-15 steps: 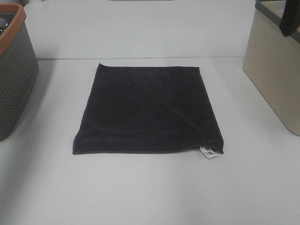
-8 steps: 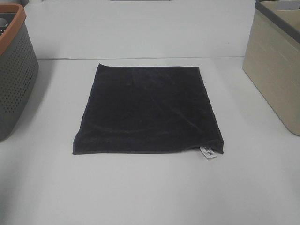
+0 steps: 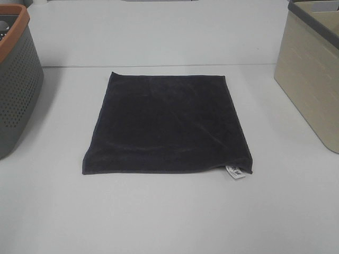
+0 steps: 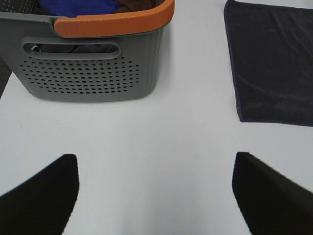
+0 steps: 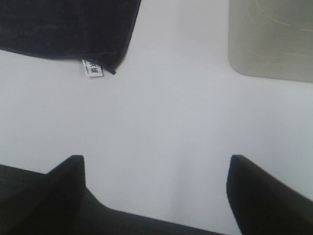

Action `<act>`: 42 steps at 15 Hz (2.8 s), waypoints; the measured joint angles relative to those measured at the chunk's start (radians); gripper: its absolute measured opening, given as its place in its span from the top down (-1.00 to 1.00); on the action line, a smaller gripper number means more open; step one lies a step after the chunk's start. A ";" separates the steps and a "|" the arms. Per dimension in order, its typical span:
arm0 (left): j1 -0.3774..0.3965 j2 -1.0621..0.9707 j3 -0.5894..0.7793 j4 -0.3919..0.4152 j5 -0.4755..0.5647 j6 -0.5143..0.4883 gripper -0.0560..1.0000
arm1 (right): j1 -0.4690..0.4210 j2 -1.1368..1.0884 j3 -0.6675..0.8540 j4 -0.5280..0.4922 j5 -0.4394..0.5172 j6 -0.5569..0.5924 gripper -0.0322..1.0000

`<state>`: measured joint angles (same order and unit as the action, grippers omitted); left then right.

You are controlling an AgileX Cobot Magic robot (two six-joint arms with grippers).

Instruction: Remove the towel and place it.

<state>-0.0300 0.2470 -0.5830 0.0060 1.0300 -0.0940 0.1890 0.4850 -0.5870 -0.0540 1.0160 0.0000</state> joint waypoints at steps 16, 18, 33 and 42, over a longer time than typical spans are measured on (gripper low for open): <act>0.000 -0.252 0.066 -0.014 0.003 0.031 -0.61 | 0.000 -0.489 0.084 0.094 0.036 -0.140 -0.54; 0.000 -0.252 0.071 -0.015 0.005 0.031 -0.61 | 0.000 -0.489 0.084 0.094 0.036 -0.140 -0.54; 0.000 -0.252 0.071 -0.015 0.006 0.029 -0.60 | -0.074 -0.489 0.084 0.096 0.036 -0.140 -0.54; 0.000 -0.252 0.071 -0.015 0.007 0.029 -0.60 | -0.100 -0.489 0.084 0.101 0.036 -0.140 -0.54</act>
<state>-0.0300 -0.0050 -0.5120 -0.0090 1.0370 -0.0650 0.0890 -0.0040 -0.5030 0.0470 1.0520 -0.1400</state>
